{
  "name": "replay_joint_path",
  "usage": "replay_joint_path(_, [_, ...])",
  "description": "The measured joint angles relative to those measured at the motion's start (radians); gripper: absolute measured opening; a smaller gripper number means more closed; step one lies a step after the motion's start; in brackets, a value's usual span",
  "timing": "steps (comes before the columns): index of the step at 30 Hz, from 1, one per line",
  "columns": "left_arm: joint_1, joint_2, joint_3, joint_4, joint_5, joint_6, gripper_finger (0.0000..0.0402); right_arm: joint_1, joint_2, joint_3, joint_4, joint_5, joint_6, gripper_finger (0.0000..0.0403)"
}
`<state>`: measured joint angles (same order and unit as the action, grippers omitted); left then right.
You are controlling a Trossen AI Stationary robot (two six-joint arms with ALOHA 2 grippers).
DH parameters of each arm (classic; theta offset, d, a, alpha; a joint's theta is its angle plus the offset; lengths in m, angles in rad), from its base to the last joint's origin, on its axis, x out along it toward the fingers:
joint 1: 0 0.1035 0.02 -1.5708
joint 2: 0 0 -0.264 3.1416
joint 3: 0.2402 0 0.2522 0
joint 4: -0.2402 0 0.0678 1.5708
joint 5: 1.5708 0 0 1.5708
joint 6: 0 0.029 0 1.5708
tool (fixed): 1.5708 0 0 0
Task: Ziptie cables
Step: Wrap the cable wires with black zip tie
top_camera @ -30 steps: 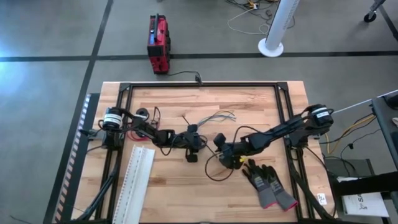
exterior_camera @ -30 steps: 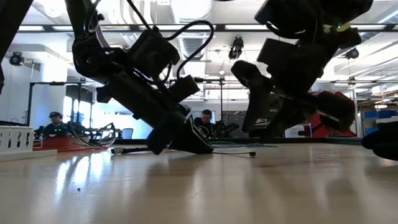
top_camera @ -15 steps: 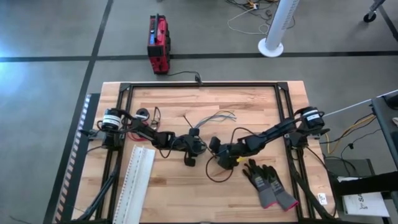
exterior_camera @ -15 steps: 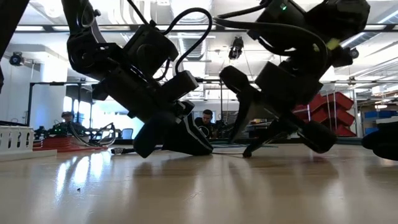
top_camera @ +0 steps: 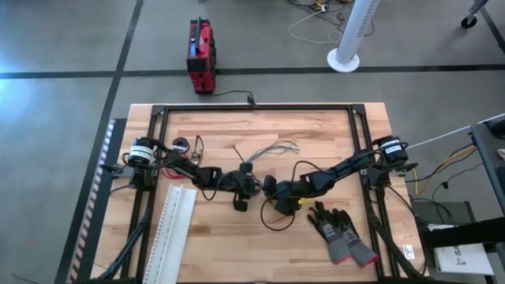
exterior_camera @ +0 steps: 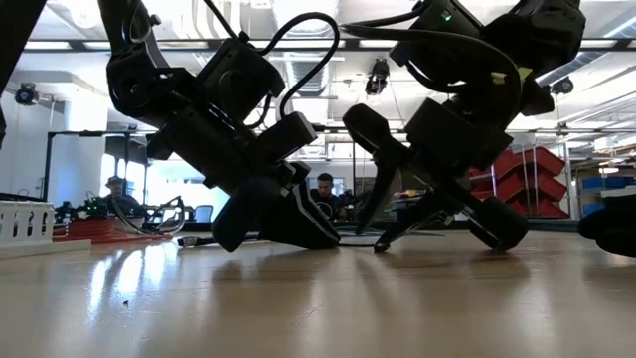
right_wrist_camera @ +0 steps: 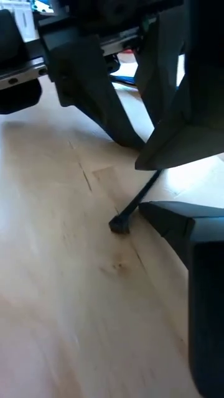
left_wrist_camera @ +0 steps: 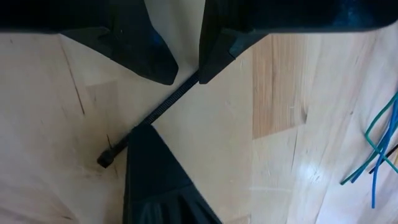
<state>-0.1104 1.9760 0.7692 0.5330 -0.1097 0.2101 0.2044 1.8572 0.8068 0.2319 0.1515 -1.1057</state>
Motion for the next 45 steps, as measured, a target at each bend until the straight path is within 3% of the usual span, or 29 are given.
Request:
replay_joint_path(20, [0.000, 0.000, 0.000, -0.001, -0.001, -0.010, 0.0098, -0.018, 0.004, 0.004, 0.034, -0.046, 0.051, 0.0016])
replay_joint_path(25, [0.000, 0.000, 0.000, -0.001, -0.001, -0.010, 0.0098, -0.032, 0.004, 0.004, 0.041, -0.055, 0.168, 0.0002])
replay_joint_path(31, [0.000, -0.019, 0.000, -0.006, -0.002, -0.023, 0.0098, -0.071, 0.007, 0.005, 0.059, -0.170, 0.412, 0.0001])
replay_joint_path(37, [-0.003, -0.143, -0.004, -0.176, 0.023, -0.067, 0.0099, -0.116, 0.006, 0.007, 0.055, -0.276, 0.545, 0.0000])
replay_joint_path(42, [-0.003, -0.312, -0.005, -0.429, 0.018, -0.161, 0.0099, -0.126, 0.005, 0.006, 0.057, -0.279, 0.513, 0.0000])
replay_joint_path(45, [-0.002, -0.395, -0.028, -0.454, -0.007, -0.224, 0.0099, -0.128, 0.005, 0.004, 0.080, -0.274, 0.481, 0.0000])
